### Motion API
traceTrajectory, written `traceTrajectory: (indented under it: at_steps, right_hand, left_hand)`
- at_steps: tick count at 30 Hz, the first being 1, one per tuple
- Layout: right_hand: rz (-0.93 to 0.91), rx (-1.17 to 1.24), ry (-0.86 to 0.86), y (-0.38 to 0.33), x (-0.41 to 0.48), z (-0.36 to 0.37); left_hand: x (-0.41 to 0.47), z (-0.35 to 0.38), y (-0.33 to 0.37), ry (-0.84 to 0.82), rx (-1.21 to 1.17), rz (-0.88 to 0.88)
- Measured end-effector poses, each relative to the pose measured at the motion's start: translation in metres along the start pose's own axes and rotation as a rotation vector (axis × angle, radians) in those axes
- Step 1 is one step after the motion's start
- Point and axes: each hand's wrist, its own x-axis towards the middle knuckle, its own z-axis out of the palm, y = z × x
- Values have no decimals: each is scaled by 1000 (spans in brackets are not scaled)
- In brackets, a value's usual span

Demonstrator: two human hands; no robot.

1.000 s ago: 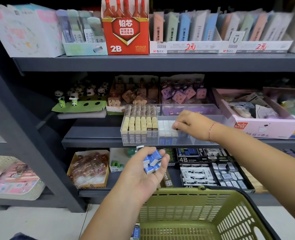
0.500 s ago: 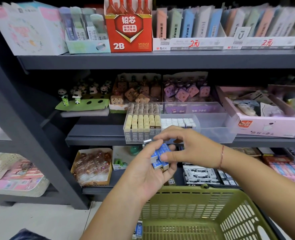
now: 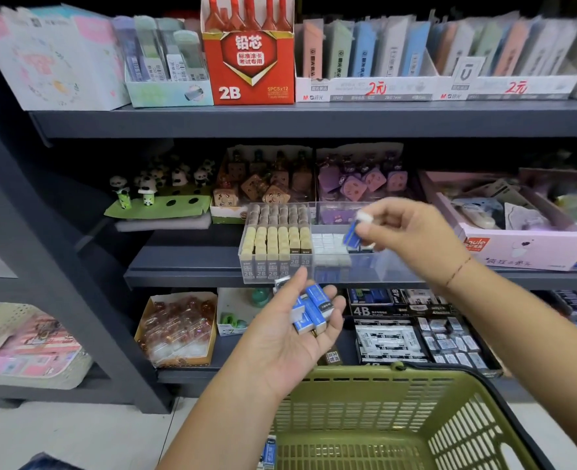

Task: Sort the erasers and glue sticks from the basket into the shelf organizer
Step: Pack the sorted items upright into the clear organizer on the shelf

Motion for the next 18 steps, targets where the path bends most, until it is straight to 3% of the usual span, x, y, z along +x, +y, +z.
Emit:
traceTrajectory:
  at_steps: [3, 7, 11, 18]
  right_hand:
    - [-30, -353, 95, 17, 27, -23]
    - [-59, -721, -83, 27, 37, -20]
    - [13, -797, -319, 31, 40, -13]
    - [135, -796, -482, 27, 47, -10]
  left_hand:
    - [0, -1, 0, 12, 2, 2]
    - [1, -1, 1, 25, -2, 3]
    - [2, -1, 1, 25, 1, 6]
    - [3, -2, 1, 27, 1, 2]
